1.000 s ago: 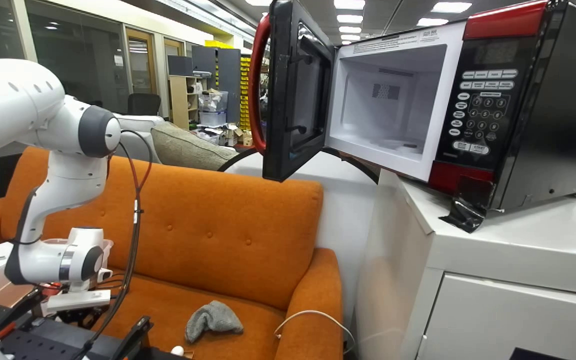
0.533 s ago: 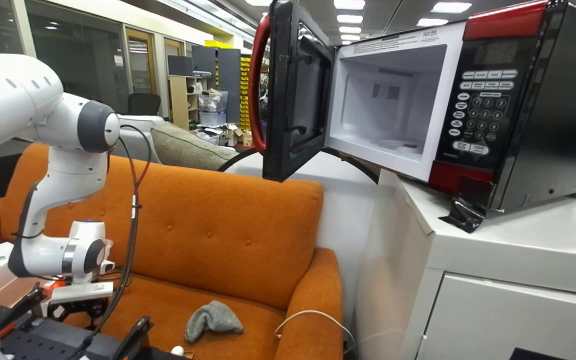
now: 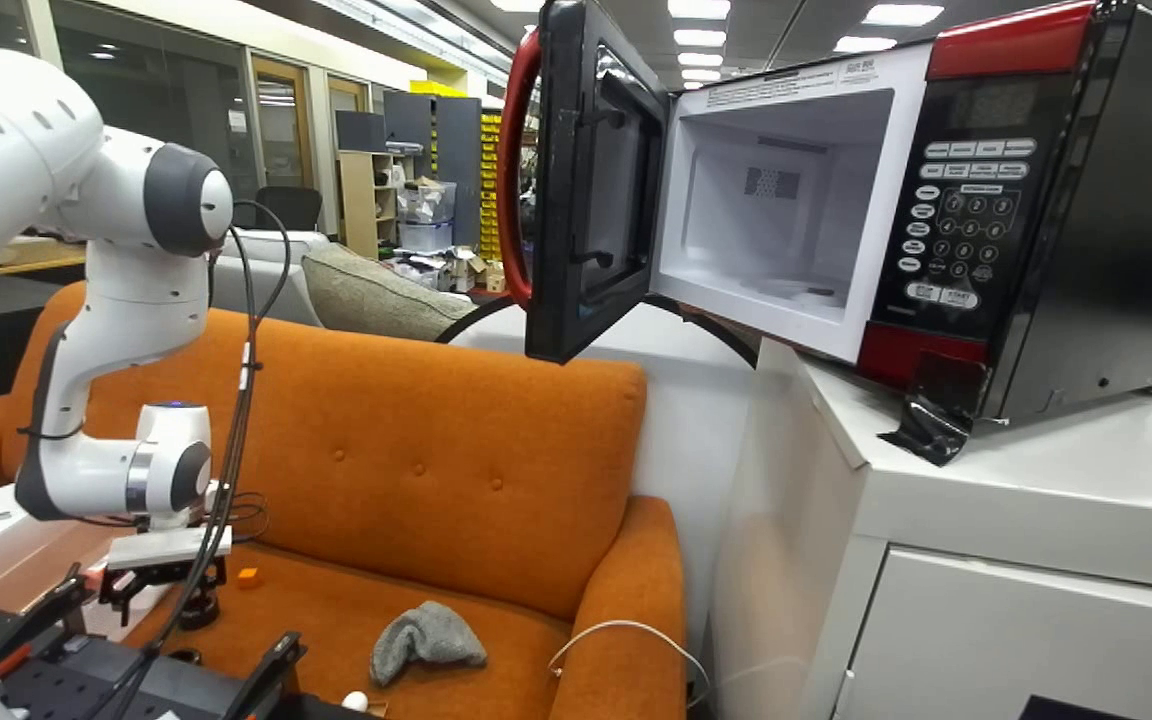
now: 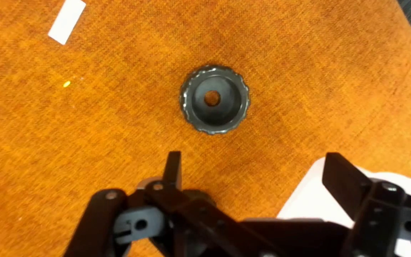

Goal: Move the black disc to the left

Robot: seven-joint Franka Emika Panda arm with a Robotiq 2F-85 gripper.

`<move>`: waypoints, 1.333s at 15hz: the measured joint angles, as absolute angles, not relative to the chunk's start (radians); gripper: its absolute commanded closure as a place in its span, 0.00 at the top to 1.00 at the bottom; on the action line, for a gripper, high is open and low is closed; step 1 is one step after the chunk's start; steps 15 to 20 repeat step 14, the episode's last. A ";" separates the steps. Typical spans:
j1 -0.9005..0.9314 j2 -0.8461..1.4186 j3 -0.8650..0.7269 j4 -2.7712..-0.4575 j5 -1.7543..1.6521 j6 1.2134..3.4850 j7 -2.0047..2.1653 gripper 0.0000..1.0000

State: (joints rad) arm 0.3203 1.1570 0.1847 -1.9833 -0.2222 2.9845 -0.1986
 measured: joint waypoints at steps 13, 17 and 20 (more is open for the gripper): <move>0.325 0.907 0.057 -2.224 -0.202 3.190 -0.077 1.00; 0.325 0.907 0.057 -2.223 -0.202 3.190 -0.077 1.00; 0.325 0.907 0.057 -2.223 -0.202 3.190 -0.077 1.00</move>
